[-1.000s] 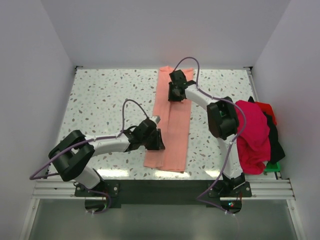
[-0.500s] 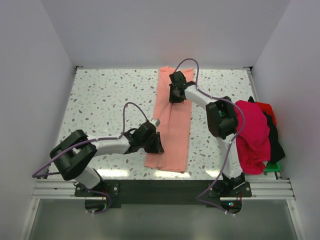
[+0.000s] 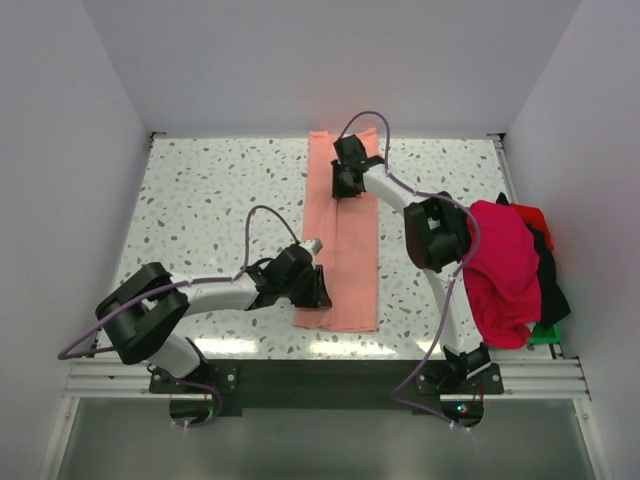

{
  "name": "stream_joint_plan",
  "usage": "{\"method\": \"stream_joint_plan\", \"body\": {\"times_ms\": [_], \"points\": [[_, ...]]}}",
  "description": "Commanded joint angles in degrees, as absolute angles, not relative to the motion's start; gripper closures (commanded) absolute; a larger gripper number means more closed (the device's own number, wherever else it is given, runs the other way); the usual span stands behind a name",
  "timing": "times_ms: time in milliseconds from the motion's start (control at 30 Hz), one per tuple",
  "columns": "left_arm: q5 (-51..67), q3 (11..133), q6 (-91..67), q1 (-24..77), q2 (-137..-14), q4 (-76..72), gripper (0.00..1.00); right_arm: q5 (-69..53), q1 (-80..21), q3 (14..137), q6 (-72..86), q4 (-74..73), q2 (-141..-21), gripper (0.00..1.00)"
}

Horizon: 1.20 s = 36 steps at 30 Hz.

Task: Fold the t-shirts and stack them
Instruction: Fold the tshirt

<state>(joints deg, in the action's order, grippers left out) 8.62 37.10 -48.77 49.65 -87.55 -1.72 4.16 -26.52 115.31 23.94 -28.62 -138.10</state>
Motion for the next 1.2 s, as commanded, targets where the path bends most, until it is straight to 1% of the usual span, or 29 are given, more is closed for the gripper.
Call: {"method": "stream_joint_plan", "body": {"times_ms": [0, 267, 533, 633, 700, 833, 867, 933, 967, 1067, 1133, 1167], "points": [[10.63, 38.58, -46.76, 50.19, -84.99, -1.06, 0.66, 2.11, -26.1, 116.98, 22.5, -28.56, -139.48, 0.75], [12.48, 39.29, -46.49, 52.73, -86.92, -2.54, 0.73, 1.67, -26.1, 117.6, 22.76, -28.91, -139.22, 0.75], [13.45, 34.63, -51.06, 54.93, -90.52, -7.73, 0.74, 0.97, -26.1, 118.74, 22.41, -29.18, -139.48, 0.74], [12.4, 33.66, -51.94, 55.2, -90.0, -8.26, 0.74, 0.09, -26.1, 119.88, 22.32, -29.7, -140.09, 0.74], [12.13, 34.1, -51.86, 55.11, -89.3, -7.91, 0.73, 0.17, -26.19, 121.02, 22.15, -30.06, -140.27, 0.71], [10.29, 37.87, -49.05, 54.93, -85.88, -3.96, 0.67, -1.49, -26.02, 121.12, 22.24, -30.76, -138.08, 0.62], [9.41, 38.58, -48.7, 54.58, -85.09, -2.65, 0.64, -1.84, -26.1, 120.85, 22.32, -30.85, -136.25, 0.53], [8.62, 40.69, -47.38, 54.14, -82.55, -1.5, 0.61, -2.28, -25.75, 120.85, 22.5, -31.63, -134.13, 0.46], [8.44, 41.3, -46.94, 53.53, -81.75, -0.36, 0.58, -2.72, -25.58, 120.68, 22.76, -31.9, -131.95, 0.38], [8.26, 42.89, -46.06, 51.86, -78.58, 2.45, 0.55, -3.69, -24.44, 119.27, 23.9, -32.96, -126.5, 0.28], [7.74, 43.5, -46.14, 50.98, -76.3, 4.12, 0.55, -3.78, -23.82, 117.17, 25.22, -33.75, -123.41, 0.27], [6.17, 43.33, -46.32, 49.93, -75.42, 6.13, 0.55, -3.78, -23.64, 113.33, 25.83, -33.66, -121.14, 0.27]]}}
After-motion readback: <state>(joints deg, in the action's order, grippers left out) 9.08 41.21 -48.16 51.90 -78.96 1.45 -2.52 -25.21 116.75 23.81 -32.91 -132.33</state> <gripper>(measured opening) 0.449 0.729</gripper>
